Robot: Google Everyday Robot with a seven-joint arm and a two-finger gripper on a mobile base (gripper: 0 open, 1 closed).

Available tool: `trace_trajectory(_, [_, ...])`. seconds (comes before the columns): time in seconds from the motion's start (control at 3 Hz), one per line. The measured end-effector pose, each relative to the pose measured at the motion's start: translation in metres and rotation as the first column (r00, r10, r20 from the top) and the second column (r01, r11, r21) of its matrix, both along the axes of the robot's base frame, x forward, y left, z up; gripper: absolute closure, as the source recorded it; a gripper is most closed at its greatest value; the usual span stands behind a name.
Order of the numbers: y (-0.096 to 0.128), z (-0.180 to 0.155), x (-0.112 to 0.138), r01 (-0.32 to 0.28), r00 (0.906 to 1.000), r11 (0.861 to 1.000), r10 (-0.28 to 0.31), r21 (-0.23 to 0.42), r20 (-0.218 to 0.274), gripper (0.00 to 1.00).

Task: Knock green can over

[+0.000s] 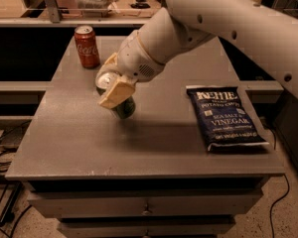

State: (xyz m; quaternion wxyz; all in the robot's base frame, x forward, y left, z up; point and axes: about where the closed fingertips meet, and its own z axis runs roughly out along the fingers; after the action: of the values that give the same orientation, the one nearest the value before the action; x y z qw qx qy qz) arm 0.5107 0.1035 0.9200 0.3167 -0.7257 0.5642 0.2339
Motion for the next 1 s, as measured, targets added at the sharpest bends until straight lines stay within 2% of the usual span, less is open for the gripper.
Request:
trace_trajectory(0.33, [-0.014,0.018,0.022,0.049,0.9926,0.980,-0.026,-0.192,0.119,1.00])
trace_trajectory(0.67, [-0.009,0.015,0.030,0.061,0.9811,0.938,0.007,-0.342,0.193,1.00])
trace_trajectory(1.0, [0.001,-0.007,0.032,0.039,0.9800,0.890,0.055,-0.454,0.191,0.83])
